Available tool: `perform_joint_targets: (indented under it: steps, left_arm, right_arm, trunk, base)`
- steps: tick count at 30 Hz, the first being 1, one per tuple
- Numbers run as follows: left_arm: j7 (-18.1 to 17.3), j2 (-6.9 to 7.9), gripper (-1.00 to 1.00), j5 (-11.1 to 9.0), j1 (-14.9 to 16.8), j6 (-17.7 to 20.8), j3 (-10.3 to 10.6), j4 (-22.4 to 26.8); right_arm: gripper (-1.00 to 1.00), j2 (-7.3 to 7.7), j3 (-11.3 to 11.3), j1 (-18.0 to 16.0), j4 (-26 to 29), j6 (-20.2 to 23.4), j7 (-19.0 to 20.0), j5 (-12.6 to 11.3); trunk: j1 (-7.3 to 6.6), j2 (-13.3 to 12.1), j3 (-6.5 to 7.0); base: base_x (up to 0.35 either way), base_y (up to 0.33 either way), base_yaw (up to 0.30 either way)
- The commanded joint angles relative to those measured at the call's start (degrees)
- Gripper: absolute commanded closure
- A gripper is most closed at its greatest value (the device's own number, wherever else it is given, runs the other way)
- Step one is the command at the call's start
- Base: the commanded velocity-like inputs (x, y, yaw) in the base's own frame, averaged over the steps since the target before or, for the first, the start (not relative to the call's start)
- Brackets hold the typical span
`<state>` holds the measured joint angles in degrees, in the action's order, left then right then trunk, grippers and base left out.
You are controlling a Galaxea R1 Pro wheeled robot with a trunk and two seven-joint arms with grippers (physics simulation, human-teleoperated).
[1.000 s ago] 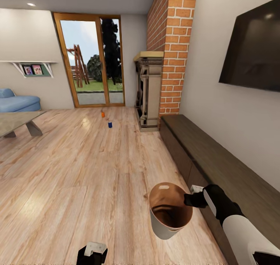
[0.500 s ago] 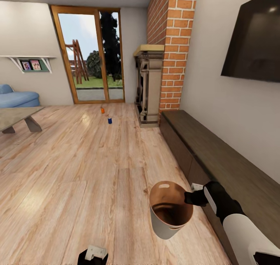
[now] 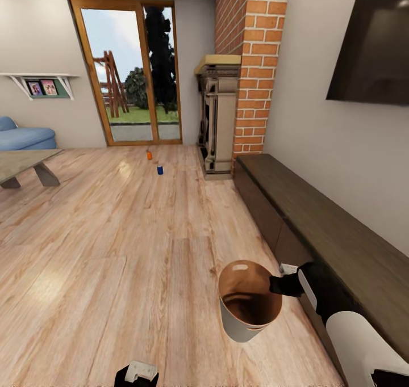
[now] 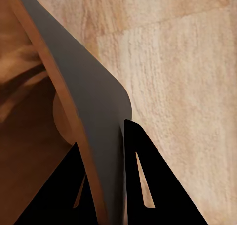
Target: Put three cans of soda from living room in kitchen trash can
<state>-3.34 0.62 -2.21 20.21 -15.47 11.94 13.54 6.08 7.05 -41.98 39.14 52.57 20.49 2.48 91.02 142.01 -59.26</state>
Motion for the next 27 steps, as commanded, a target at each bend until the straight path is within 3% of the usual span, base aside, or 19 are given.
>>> perform_joint_targets:
  steps: [1,21,27]
  left_arm:
    - [0.0,0.0,-1.0,-0.03,0.0,0.0,0.0,0.0]
    - [-0.03,0.0,-1.0,-0.05,0.0,0.0,0.01,0.01]
    - [-0.08,0.0,-1.0,-0.07,0.0,0.0,0.01,0.07]
  right_arm:
    - [1.0,-0.01,0.07,-0.03,0.03,0.25,0.26,-1.69]
    - [1.0,-0.02,-0.02,-0.03,0.08,0.25,0.24,-1.69]
    - [1.0,-0.02,-0.07,-0.03,0.08,0.25,0.2,-1.7]
  trunk:
    - [0.22,0.42,-0.27]
    - [1.12,1.47,-6.38]
    - [1.12,1.47,-6.91]
  base:
    - [0.0,0.0,0.0]
    - [0.0,0.0,0.0]
    - [0.0,0.0,0.0]
